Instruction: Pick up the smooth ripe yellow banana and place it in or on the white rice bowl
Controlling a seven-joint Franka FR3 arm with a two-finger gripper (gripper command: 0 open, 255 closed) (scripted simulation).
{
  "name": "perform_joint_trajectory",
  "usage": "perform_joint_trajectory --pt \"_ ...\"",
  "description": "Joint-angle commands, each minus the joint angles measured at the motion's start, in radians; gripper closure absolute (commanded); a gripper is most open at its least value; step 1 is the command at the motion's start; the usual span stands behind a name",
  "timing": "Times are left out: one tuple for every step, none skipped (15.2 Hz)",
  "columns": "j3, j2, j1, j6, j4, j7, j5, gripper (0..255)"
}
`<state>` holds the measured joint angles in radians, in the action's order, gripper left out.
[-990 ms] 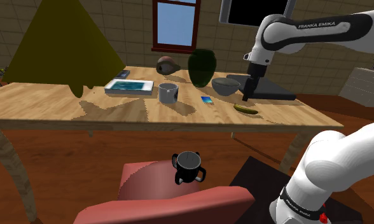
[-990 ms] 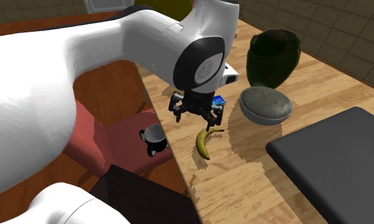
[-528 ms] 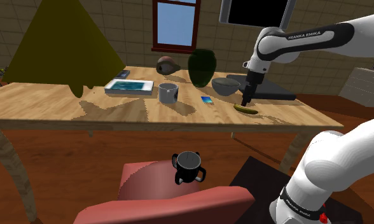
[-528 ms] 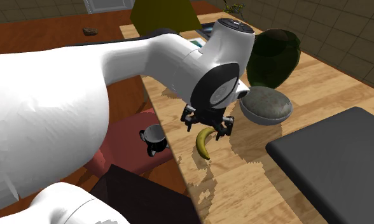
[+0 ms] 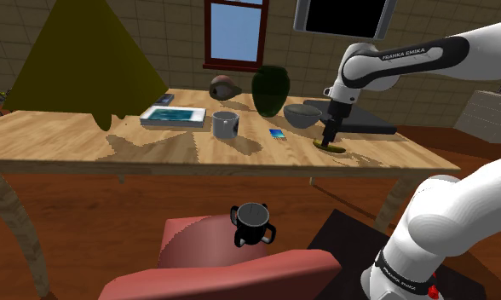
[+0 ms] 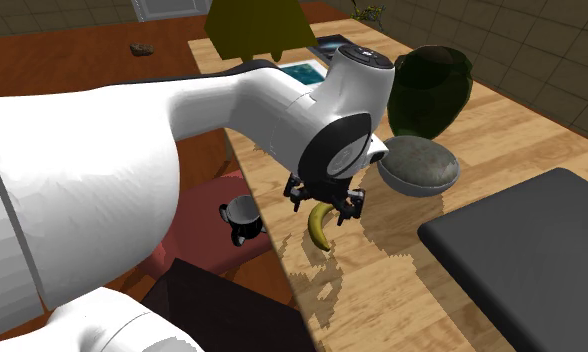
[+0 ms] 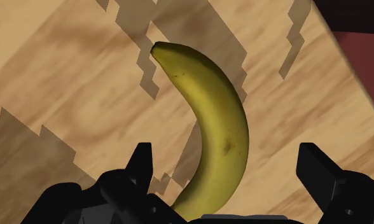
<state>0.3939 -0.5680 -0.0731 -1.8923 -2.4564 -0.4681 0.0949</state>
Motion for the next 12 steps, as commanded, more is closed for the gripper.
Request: perform_joint_trajectory --pt "0.000 0.000 0.000 -0.001 0.000 0.000 0.000 0" --pt "0.000 0.000 0.000 -0.001 0.000 0.000 0.000 0" --pt "0.000 0.000 0.000 0.000 0.000 0.000 0.000 0" --pt "0.000 0.000 0.000 0.000 0.000 0.000 0.000 255" --pt "0.000 0.000 0.000 0.000 0.000 0.000 0.000 255" --pt "0.000 0.000 0.000 0.000 0.000 0.000 0.000 255" --pt "0.000 0.000 0.000 0.000 0.000 0.000 0.000 255" --pt "0.000 0.000 0.000 0.000 0.000 0.000 0.000 255" --pt "0.000 0.000 0.000 0.000 0.000 0.000 0.000 255" --pt "0.000 0.000 0.000 0.000 0.000 0.000 0.000 255" --pt "0.000 0.000 0.000 0.000 0.000 0.000 0.000 255" --pt "0.000 0.000 0.000 0.000 0.000 0.000 0.000 255"
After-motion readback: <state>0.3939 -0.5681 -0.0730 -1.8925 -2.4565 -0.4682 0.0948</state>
